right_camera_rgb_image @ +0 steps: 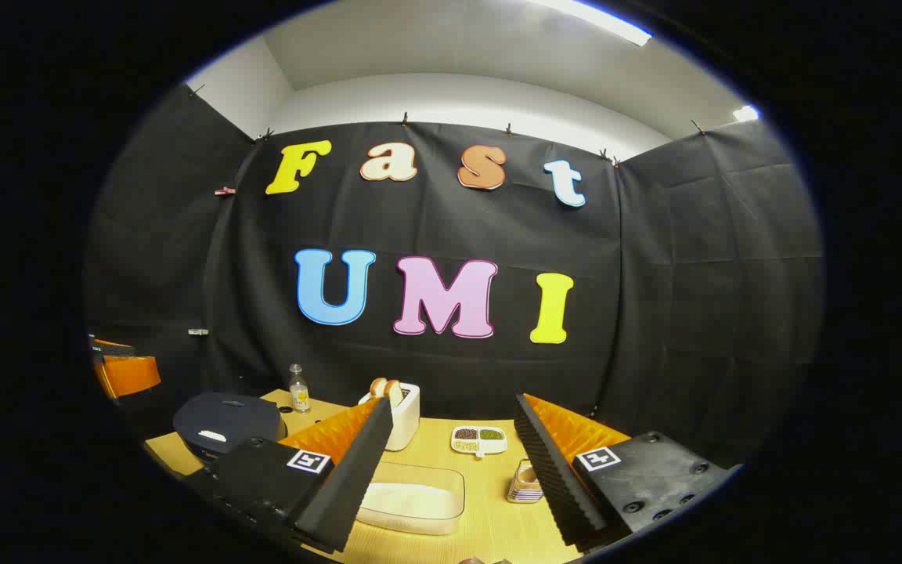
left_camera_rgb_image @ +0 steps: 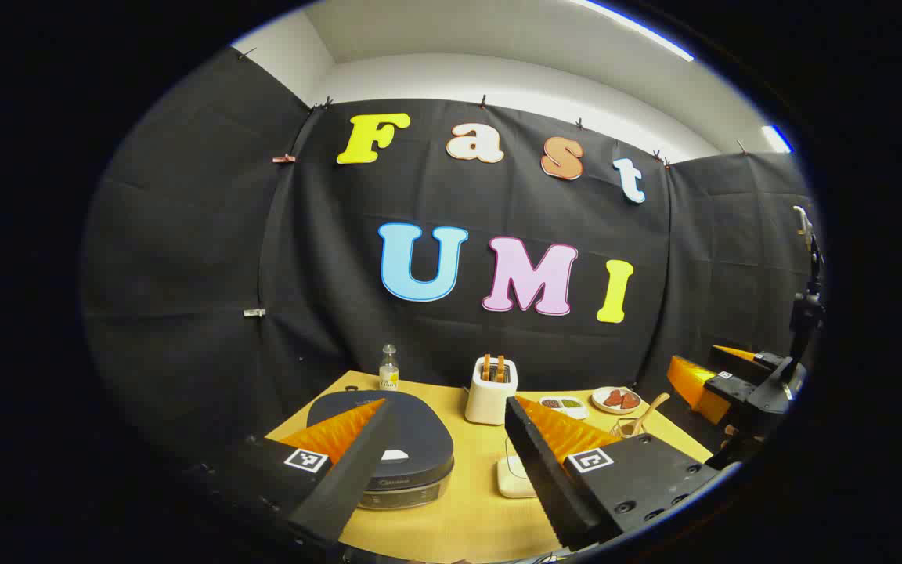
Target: Close the left gripper, press the button to open the rice cooker; take a wooden spoon from the chopstick holder with the right hand, scoop a spoonful of rice and pour it into the rice cooker, then put the wooden spoon back into the chopstick holder.
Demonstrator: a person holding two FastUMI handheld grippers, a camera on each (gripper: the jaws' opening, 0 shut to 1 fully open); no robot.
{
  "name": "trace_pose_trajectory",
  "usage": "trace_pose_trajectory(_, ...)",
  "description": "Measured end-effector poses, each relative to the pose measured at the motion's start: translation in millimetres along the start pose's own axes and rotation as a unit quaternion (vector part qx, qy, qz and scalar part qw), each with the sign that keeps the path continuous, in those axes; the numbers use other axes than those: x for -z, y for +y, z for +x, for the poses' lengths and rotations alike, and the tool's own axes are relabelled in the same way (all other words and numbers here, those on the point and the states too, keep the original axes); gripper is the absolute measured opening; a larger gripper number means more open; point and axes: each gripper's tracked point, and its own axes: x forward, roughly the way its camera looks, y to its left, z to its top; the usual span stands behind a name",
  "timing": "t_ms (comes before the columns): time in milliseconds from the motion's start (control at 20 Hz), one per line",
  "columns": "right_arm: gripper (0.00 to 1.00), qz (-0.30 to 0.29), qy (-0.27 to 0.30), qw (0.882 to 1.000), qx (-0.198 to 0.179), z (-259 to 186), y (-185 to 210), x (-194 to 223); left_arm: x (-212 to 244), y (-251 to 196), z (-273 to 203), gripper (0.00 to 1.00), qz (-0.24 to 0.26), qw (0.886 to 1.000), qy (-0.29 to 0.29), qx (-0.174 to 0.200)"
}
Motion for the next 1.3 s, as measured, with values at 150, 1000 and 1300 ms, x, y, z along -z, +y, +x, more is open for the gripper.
trace_pose_trajectory(150,0.98,0.005,-0.007,1.000,0.019,-1,-10,-6,1,0,6,0.95,0.000,1.000,-0.002,0.004)
trace_pose_trajectory(1000,0.97,0.039,-0.019,0.994,0.103,-8,-59,-14,-6,-25,29,0.95,0.001,0.998,-0.011,0.062)
trace_pose_trajectory(1300,0.97,0.036,-0.007,0.995,0.097,6,-68,-5,0,-18,41,0.95,0.004,0.999,0.007,0.039)
